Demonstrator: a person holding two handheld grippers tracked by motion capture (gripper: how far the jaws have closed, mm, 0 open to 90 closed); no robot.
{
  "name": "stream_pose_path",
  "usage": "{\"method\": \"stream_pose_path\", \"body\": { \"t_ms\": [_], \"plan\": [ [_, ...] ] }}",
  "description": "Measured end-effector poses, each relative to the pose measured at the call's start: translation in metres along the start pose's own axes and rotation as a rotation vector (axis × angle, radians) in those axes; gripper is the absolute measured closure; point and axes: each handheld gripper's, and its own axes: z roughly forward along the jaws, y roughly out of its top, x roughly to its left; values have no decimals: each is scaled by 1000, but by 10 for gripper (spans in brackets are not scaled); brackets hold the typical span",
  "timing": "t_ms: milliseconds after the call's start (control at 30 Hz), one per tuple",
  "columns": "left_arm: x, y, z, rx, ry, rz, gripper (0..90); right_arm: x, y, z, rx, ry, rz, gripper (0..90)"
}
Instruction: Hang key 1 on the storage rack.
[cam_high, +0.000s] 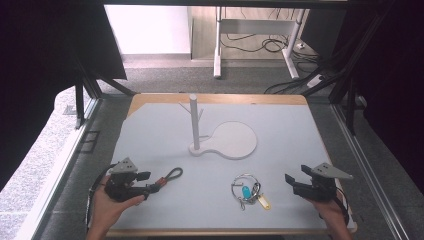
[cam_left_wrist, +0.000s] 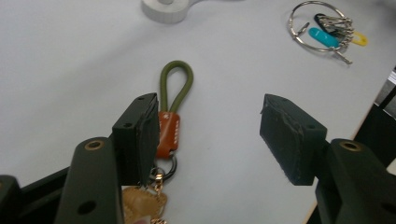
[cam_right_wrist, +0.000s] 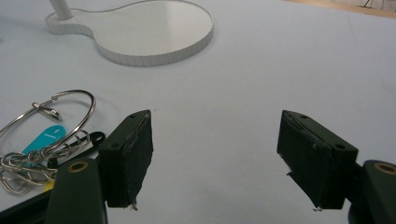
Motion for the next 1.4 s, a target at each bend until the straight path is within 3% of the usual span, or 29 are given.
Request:
{"method": "stream_pose_path", "body": {
  "t_ms": [133,333,567,700,1000,1267,1400],
  "plan": [
    [-1,12,2,59,27,14,393,-1,-2,-1,12,-5,-9,276],
    [1,29,7,146,24,33,397,3,-2,-2,17,-23,-34,281],
    [0,46,12,243,-20,88,395,2,-3,-2,27,-24,-37,286],
    [4,53,22,300,-14,90,396,3,-4,-2,34,-20,-45,286],
    [14,62,44,421,-13,85,421,3,-7,3,72,-13,-38,286],
    [17,61,70,549,13,126,471,8,-8,7,101,0,-67,286],
    [19,60,78,587,26,135,495,7,-8,7,103,2,-69,285]
  ]
}}
